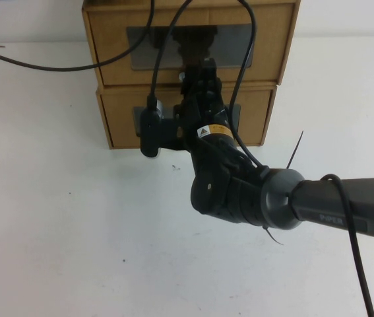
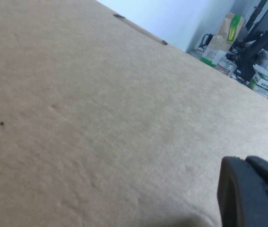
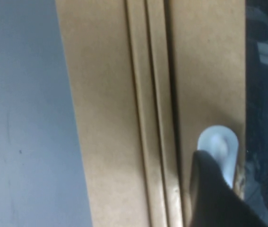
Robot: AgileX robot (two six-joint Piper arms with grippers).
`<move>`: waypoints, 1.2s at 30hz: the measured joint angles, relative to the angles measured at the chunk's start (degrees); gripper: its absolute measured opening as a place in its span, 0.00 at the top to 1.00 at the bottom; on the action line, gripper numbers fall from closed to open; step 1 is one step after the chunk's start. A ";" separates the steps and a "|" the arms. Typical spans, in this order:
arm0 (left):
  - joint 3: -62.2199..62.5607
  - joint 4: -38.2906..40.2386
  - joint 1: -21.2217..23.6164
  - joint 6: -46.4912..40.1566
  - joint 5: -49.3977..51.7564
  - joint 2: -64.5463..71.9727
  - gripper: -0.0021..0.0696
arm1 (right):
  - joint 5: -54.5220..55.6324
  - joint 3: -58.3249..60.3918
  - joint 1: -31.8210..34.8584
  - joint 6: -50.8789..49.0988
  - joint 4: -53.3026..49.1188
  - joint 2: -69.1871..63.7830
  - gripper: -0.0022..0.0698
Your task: Open the shoe box
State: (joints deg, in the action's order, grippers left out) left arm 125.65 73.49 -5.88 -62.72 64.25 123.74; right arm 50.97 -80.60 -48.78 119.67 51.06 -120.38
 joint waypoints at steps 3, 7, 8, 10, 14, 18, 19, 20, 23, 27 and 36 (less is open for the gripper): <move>0.00 0.00 0.00 0.00 0.00 0.00 0.98 | -0.51 0.00 0.00 -0.21 -0.39 -0.14 0.66; 0.00 0.00 0.00 0.00 0.00 0.00 0.98 | -0.64 0.00 0.00 -0.35 -1.18 -1.01 0.75; 0.00 -0.04 0.00 -0.11 0.11 0.00 0.98 | -0.15 0.00 0.00 -0.35 -1.59 -1.26 0.79; 0.00 -0.04 0.00 -0.11 0.11 0.00 0.98 | 0.72 0.00 0.00 -0.44 -2.38 -1.48 0.86; 0.00 -0.04 0.00 -0.19 0.11 0.00 0.98 | 2.27 0.00 0.00 -1.68 -3.47 -2.24 0.96; 0.00 -0.04 0.00 -0.23 0.11 0.00 0.98 | 2.39 0.00 0.00 -1.89 -3.59 -2.33 0.97; 0.00 -0.04 0.00 -0.32 0.11 0.00 0.98 | 2.39 0.00 0.00 -1.89 -3.59 -2.33 0.97; 0.00 -0.04 0.00 -0.32 0.11 0.00 0.98 | 2.39 0.00 0.00 -1.89 -3.59 -2.33 0.97; 0.00 -0.04 0.00 -0.35 0.11 0.00 0.98 | 2.39 0.00 0.00 -1.89 -3.48 -2.33 0.97; 0.00 -0.18 -0.10 -0.35 0.11 0.00 0.98 | 2.39 0.00 0.00 -1.04 -2.66 -2.33 0.97; 0.29 -2.61 -0.58 3.02 -0.62 -0.10 0.98 | 3.55 -0.47 -1.37 2.48 2.06 -2.33 0.97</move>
State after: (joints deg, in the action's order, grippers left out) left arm 125.94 70.88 -6.46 -59.70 63.63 123.63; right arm 54.52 -81.07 -50.16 122.15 53.13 -122.71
